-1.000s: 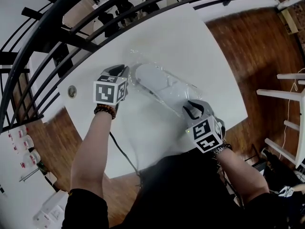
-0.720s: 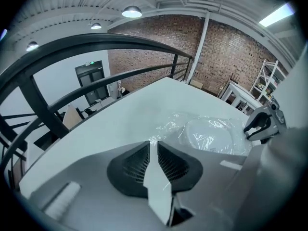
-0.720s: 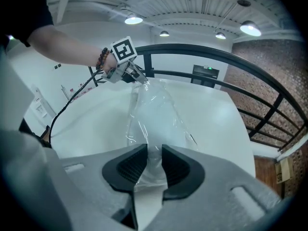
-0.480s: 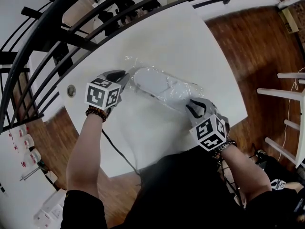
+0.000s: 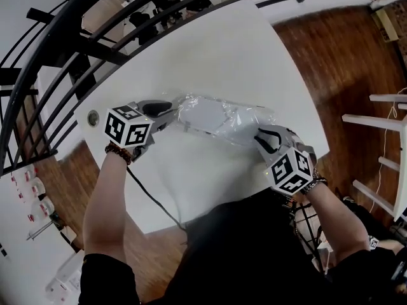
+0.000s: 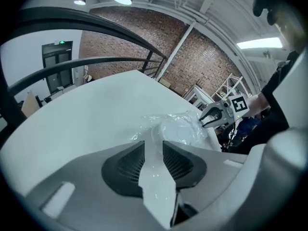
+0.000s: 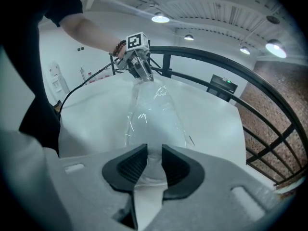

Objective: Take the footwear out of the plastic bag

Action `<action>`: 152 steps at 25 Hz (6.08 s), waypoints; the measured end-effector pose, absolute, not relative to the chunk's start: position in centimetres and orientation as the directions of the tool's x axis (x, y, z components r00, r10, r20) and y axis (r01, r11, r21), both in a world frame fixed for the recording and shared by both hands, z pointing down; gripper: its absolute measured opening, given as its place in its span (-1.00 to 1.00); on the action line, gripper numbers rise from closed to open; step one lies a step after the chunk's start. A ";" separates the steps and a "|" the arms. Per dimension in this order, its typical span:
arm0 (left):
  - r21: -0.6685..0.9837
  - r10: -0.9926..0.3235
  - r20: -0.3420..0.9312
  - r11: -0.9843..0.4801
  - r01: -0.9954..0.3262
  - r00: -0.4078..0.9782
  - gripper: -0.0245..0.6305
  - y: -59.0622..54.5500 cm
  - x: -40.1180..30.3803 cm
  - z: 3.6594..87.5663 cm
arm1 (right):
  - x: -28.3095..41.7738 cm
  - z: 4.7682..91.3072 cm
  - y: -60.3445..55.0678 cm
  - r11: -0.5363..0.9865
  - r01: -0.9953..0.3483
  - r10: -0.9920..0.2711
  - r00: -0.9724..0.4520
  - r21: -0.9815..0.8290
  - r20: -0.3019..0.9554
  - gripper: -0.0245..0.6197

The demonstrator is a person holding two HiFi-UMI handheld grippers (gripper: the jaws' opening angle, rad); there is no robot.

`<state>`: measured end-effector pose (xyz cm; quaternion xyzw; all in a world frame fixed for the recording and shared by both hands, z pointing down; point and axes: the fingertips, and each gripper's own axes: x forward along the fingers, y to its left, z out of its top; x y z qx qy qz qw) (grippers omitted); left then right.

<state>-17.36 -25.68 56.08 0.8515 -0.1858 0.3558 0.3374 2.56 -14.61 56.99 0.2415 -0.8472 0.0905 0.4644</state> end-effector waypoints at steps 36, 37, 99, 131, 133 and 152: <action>0.714 0.170 0.632 -0.506 -0.484 0.756 -0.34 -19.9 -16.4 58.5 | 9.2 55.5 -17.0 0.634 -0.756 -0.378 -0.487 -0.164 0.787 -0.56; 0.717 0.170 0.632 -0.497 -0.488 0.756 -0.32 -19.9 -16.4 58.7 | 9.4 55.8 -16.9 0.602 -0.771 -0.362 -0.495 -0.207 0.790 -0.55; 0.904 -0.301 0.374 -0.095 -0.418 0.877 -0.69 -17.7 -18.4 55.4 | 14.5 56.4 -15.2 0.460 -0.827 -0.347 -0.503 -0.323 0.792 -0.95; 0.929 -0.569 0.313 0.016 -0.371 0.761 -0.69 -16.2 -23.0 54.1 | 20.0 56.9 -15.6 0.356 -0.896 -0.414 -0.405 -0.264 0.815 -0.95; 0.928 -0.585 0.312 0.019 -0.372 0.749 -0.69 -16.0 -22.7 54.1 | 21.0 56.9 -15.4 0.343 -0.900 -0.418 -0.404 -0.270 0.814 -0.95; 0.931 -0.731 0.296 0.078 -0.356 0.615 -0.70 -13.9 -26.6 54.3 | 21.9 56.7 -15.0 0.241 -0.920 -0.470 -0.389 -0.309 0.793 -0.95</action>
